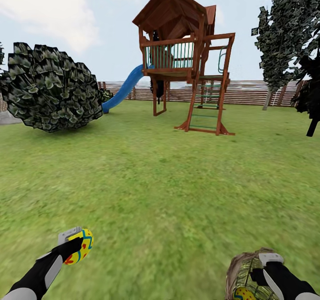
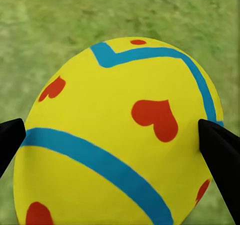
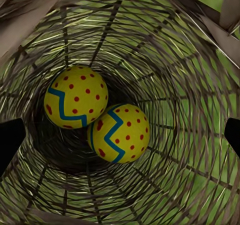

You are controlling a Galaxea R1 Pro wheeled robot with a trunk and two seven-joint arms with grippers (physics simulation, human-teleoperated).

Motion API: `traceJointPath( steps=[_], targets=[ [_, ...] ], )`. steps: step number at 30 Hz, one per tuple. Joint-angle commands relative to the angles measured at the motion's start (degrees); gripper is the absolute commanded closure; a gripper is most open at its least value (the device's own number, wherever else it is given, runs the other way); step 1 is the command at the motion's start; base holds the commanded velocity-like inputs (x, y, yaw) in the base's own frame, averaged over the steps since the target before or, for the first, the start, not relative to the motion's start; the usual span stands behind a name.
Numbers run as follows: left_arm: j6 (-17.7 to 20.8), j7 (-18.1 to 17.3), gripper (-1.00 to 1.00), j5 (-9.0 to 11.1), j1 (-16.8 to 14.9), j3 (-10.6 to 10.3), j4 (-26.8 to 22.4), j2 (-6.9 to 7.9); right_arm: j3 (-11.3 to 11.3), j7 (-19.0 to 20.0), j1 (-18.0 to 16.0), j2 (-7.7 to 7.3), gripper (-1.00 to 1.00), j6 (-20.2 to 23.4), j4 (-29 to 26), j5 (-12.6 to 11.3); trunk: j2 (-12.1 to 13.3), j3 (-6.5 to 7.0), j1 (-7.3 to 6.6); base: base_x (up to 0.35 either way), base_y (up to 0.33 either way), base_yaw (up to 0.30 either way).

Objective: Take the three Easter eggs out of the wicker basket on the lawn in the garden, then place them on the lawn next to a single tree (choose any tree) so that all three eggs are next to the same tree and none are left in the basket.

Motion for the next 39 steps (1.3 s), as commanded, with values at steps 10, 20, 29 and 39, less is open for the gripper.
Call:
traceJointPath(
  steps=[10, 20, 29, 39],
  targets=[
    [0.47, -0.37, 1.00, 0.44, -0.01, 0.32, -0.02, -0.07, 0.46, -0.35, -0.02, -0.05, -1.00, 0.36, -0.10, -0.47, -4.05, -1.86, 2.20, 0.000, 0.000, 0.000],
    [0.48, -0.37, 1.00, 0.44, -0.01, 0.32, 0.00, -0.33, 0.46, -0.35, -0.02, -0.05, -1.00, 0.40, -0.10, -0.47, -8.06, -3.66, 4.39, 0.000, 0.000, 0.000],
    [0.48, -0.37, 1.00, 0.44, -0.01, 0.32, 0.00, -0.94, 0.46, -0.34, -0.02, -0.05, -1.00, 0.41, -0.10, -0.47, -11.67, -5.27, 6.37, 0.000, 0.000, 0.000],
    [0.48, -0.37, 1.00, 0.44, -0.01, 0.32, 0.00, -0.95, 0.46, -0.43, -0.02, 0.04, -1.00, 0.38, -0.10, -0.47, -15.68, -7.07, 8.56, 0.000, 0.000, 0.000]
  ],
)
